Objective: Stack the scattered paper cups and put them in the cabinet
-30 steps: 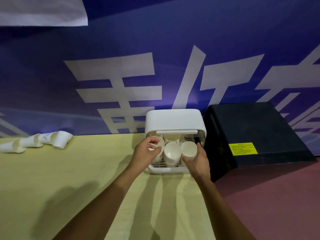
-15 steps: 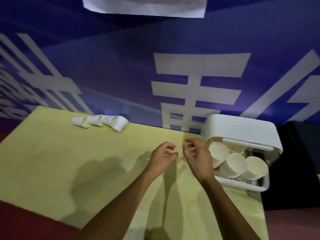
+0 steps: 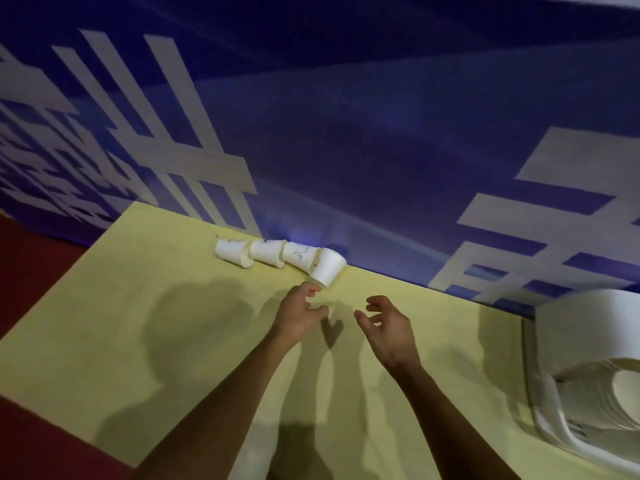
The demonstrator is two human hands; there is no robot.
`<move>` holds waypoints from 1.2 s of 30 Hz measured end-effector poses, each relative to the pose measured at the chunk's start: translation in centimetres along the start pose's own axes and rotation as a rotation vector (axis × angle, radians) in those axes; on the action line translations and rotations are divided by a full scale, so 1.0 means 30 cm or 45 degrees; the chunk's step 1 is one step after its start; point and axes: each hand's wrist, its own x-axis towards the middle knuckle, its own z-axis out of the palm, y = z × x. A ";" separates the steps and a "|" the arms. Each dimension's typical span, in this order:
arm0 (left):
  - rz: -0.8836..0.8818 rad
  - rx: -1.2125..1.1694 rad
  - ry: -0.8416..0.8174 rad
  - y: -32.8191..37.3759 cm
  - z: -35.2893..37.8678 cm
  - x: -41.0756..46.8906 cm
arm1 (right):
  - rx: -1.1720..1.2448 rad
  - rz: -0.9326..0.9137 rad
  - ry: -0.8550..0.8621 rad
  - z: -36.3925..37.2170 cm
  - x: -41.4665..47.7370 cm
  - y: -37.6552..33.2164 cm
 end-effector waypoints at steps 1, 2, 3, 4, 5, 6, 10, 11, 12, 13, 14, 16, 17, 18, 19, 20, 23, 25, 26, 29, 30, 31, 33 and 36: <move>-0.002 0.047 -0.002 -0.025 -0.023 0.047 | 0.003 0.018 -0.007 0.031 0.030 -0.010; 0.005 0.081 0.010 -0.048 -0.042 0.093 | -0.002 0.038 -0.012 0.061 0.061 -0.019; 0.018 0.102 0.040 -0.065 -0.057 0.138 | -0.016 0.065 -0.017 0.087 0.094 -0.028; 0.037 0.123 0.077 -0.081 -0.069 0.179 | -0.026 0.099 -0.022 0.114 0.128 -0.031; 0.065 0.153 0.107 -0.090 -0.078 0.217 | -0.022 0.141 -0.028 0.138 0.160 -0.035; 0.102 0.189 0.128 -0.094 -0.086 0.252 | -0.007 0.187 -0.038 0.164 0.191 -0.035; 0.304 0.314 0.132 -0.097 -0.089 0.380 | 0.041 0.316 -0.137 0.262 0.303 -0.038; 0.320 0.351 0.106 -0.101 -0.084 0.406 | 0.041 0.337 -0.141 0.282 0.324 -0.042; 0.322 0.379 0.082 -0.106 -0.076 0.429 | 0.049 0.358 -0.123 0.300 0.346 -0.047; 0.317 0.401 0.066 -0.114 -0.067 0.449 | 0.061 0.375 -0.093 0.313 0.365 -0.055; 0.310 0.424 0.056 -0.123 -0.059 0.464 | 0.073 0.397 -0.060 0.326 0.383 -0.060; 0.318 0.485 0.059 -0.138 -0.043 0.483 | 0.091 0.440 -0.018 0.348 0.407 -0.065; 0.330 0.514 0.074 -0.142 -0.036 0.487 | 0.106 0.448 -0.012 0.358 0.419 -0.065; 0.339 0.540 0.094 -0.141 -0.032 0.488 | 0.124 0.456 -0.022 0.366 0.428 -0.063; 0.347 0.564 0.113 -0.138 -0.029 0.488 | 0.147 0.465 -0.040 0.372 0.436 -0.059; 0.353 0.585 0.129 -0.135 -0.027 0.486 | 0.178 0.473 -0.060 0.375 0.442 -0.052; 0.363 0.634 0.142 -0.129 -0.025 0.462 | 0.233 0.478 -0.081 0.342 0.428 -0.040; 0.376 0.643 0.146 -0.110 -0.021 0.428 | 0.289 0.468 -0.068 0.281 0.393 -0.021; 0.360 0.617 0.150 -0.107 -0.020 0.413 | 0.322 0.457 -0.061 0.255 0.376 -0.011; 0.325 0.493 0.150 -0.055 -0.008 0.342 | 0.424 0.392 0.018 0.133 0.298 0.020; 0.324 0.447 0.137 -0.031 0.000 0.312 | 0.455 0.371 0.046 0.092 0.266 0.027; 0.334 0.391 0.127 -0.005 0.010 0.282 | 0.480 0.350 0.068 0.050 0.233 0.029; 0.358 0.279 0.126 0.058 0.041 0.219 | 0.526 0.319 0.120 -0.024 0.168 0.038; 0.360 0.145 0.113 0.164 0.103 0.123 | 0.609 0.284 0.184 -0.132 0.074 0.055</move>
